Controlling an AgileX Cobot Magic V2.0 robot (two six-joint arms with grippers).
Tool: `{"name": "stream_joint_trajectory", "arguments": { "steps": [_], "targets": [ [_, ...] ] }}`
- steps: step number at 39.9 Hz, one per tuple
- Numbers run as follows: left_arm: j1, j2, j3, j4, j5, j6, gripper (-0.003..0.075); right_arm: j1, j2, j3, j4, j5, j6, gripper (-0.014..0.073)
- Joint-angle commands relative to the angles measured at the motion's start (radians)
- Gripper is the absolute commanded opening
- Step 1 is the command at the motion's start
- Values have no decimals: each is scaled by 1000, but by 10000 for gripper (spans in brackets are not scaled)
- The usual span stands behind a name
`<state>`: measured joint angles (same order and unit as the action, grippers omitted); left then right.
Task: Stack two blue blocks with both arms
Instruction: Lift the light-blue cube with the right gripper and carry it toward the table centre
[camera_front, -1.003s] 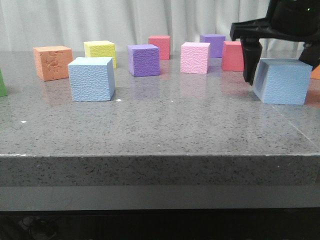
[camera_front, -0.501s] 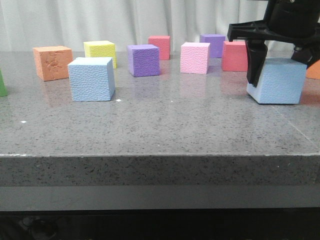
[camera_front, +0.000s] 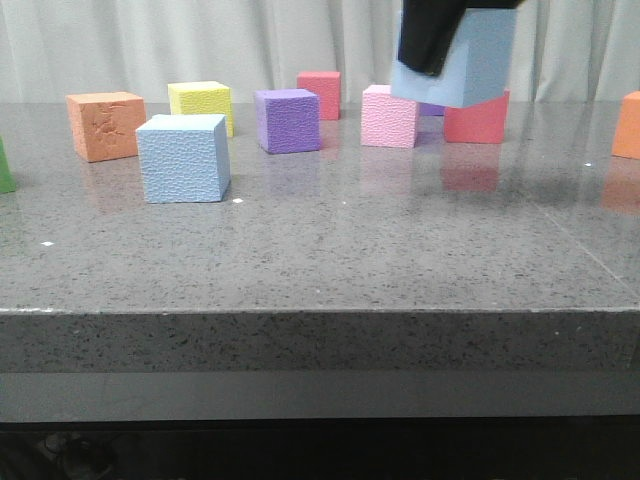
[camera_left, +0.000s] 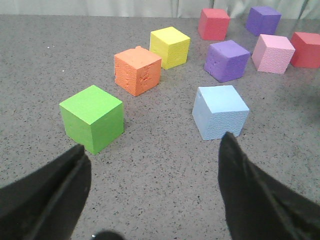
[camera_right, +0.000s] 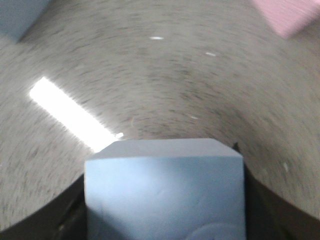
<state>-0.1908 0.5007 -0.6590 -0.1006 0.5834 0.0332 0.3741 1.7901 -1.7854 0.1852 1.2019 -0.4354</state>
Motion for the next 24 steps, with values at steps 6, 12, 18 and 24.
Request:
{"name": "stream_joint_trajectory", "arguments": {
  "steps": [6,12,18,24],
  "targets": [
    [-8,10,-29,-5,-71,-7,512,51,39,-88,101,13,-455,371],
    [-8,10,-29,-5,-71,-7,512,81,93,-89,101,-19,-600,371],
    [-8,10,-29,-5,-71,-7,512,89,138,-89,101,-33,-646,371],
    [-8,10,-29,-5,-71,-7,512,95,166,-89,101,-48,-646,389]
  ]
}}
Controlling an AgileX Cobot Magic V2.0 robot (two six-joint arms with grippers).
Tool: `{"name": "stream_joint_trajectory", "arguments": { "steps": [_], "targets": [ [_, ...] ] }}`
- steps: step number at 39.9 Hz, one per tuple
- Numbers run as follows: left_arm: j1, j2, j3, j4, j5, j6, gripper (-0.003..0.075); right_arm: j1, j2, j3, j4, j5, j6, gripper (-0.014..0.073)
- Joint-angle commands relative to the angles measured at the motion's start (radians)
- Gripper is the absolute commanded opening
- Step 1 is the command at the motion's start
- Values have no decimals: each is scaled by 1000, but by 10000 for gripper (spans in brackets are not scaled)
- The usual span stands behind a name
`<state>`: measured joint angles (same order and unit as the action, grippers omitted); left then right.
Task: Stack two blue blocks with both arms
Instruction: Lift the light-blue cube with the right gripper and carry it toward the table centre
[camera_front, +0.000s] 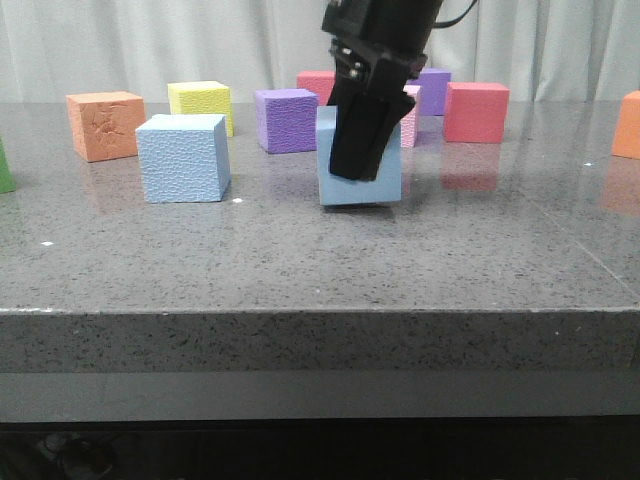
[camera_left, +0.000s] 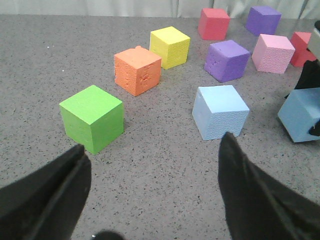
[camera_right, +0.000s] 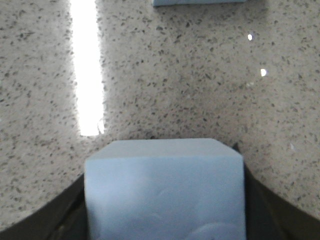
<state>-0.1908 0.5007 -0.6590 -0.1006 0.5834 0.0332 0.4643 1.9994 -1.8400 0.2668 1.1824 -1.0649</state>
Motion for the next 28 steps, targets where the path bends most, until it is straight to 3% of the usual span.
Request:
{"name": "stream_joint_trajectory", "arguments": {
  "steps": [1,11,22,28],
  "targets": [
    [-8,10,-29,-5,-71,-7,512,5,-40,-34,20,-28,-17,405],
    [-8,10,-29,-5,-71,-7,512,5,-30,-34,22,-26,9,649],
    [-8,10,-29,-5,-72,-7,512,5,-83,-38,22,-21,110,654],
    [-8,10,-29,-5,-87,-7,512,5,-167,-38,22,-15,230,654]
  ]
}}
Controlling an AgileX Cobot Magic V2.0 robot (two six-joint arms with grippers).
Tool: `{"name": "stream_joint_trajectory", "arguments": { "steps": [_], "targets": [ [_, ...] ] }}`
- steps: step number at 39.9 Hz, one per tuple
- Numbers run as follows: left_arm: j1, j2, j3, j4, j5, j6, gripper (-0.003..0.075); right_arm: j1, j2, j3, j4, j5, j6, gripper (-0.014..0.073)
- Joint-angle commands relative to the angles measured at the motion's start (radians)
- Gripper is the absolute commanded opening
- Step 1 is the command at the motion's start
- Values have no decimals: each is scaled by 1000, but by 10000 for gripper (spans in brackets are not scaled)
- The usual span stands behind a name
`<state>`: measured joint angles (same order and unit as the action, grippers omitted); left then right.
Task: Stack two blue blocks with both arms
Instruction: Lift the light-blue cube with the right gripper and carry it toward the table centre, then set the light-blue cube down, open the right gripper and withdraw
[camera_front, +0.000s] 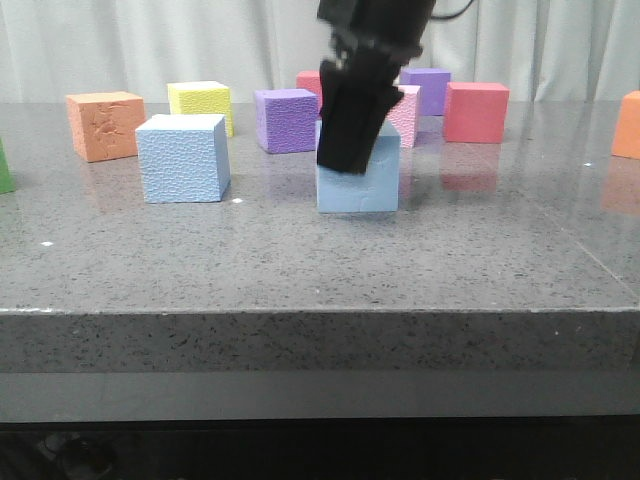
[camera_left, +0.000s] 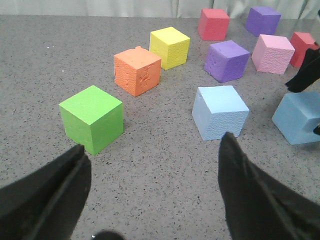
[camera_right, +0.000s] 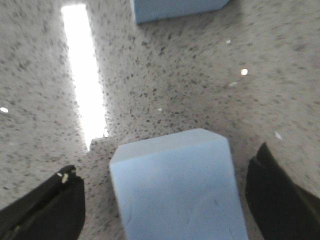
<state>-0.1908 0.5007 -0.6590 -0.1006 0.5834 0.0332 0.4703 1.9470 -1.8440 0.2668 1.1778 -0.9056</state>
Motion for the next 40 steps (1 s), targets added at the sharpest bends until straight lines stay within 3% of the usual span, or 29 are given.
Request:
{"name": "stream_joint_trajectory", "arguments": {
  "steps": [1,12,19,40],
  "targets": [
    [-8,10,-29,-5,-87,-7,512,-1,-134,-34,22,-11,97,653],
    [-8,10,-29,-7,-91,-7,512,-8,-353,33,-17,-6,619,653],
    [-8,10,-29,-11,-91,-7,512,-8,-552,267,-98,-120,772,653],
    [-8,10,-29,-17,-87,-7,512,-9,-1076,899,-142,-403,810,653]
  ]
}}
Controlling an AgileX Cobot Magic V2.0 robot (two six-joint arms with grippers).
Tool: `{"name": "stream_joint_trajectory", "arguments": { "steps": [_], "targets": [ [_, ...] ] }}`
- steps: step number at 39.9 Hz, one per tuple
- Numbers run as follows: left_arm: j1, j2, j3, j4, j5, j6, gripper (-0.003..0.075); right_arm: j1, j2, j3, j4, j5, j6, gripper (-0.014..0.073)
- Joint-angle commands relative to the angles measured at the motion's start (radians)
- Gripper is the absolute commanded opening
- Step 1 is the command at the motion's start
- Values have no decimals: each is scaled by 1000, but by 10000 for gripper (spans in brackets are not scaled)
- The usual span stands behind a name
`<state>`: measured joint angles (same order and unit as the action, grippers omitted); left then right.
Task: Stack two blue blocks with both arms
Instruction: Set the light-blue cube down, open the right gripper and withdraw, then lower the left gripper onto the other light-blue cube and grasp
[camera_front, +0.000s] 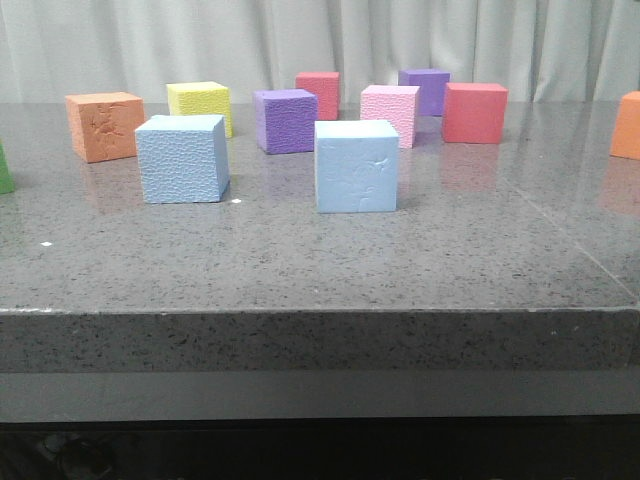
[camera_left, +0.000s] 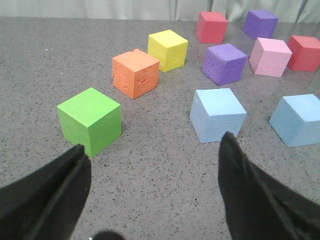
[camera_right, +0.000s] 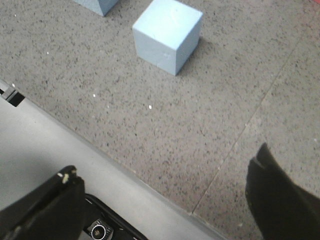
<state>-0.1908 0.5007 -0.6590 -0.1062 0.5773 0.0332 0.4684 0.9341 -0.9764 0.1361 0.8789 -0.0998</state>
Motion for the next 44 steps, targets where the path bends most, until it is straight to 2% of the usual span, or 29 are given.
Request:
{"name": "stream_joint_trajectory", "arguments": {
  "steps": [1,9,17,24,27,32,36,42,44],
  "targets": [
    [-8,10,-29,-12,-81,-6,512,-7,-82,51,-14,-118,4,653],
    [-8,30,-36,-44,-98,60,517,-7,-147,105,-14,-188,4,653],
    [-8,115,-115,-261,-93,262,519,-7,-149,105,-14,-185,4,653],
    [-29,253,-215,-435,-54,462,620,-7,-149,105,-14,-183,4,653],
    [-64,323,-255,-433,-55,465,648,-7,-149,105,-14,-183,4,653],
    [-134,445,-328,-396,-54,462,648,-7,-149,105,-14,-183,4,653],
    [-192,547,-393,-302,-54,372,648,-7,-149,105,-14,-183,4,653],
    [-294,736,-537,86,13,-33,648,-7,-149,105,-14,-183,4,653],
    [-312,800,-593,153,59,-145,648,-7,-149,105,-14,-183,4,653]
  ]
}}
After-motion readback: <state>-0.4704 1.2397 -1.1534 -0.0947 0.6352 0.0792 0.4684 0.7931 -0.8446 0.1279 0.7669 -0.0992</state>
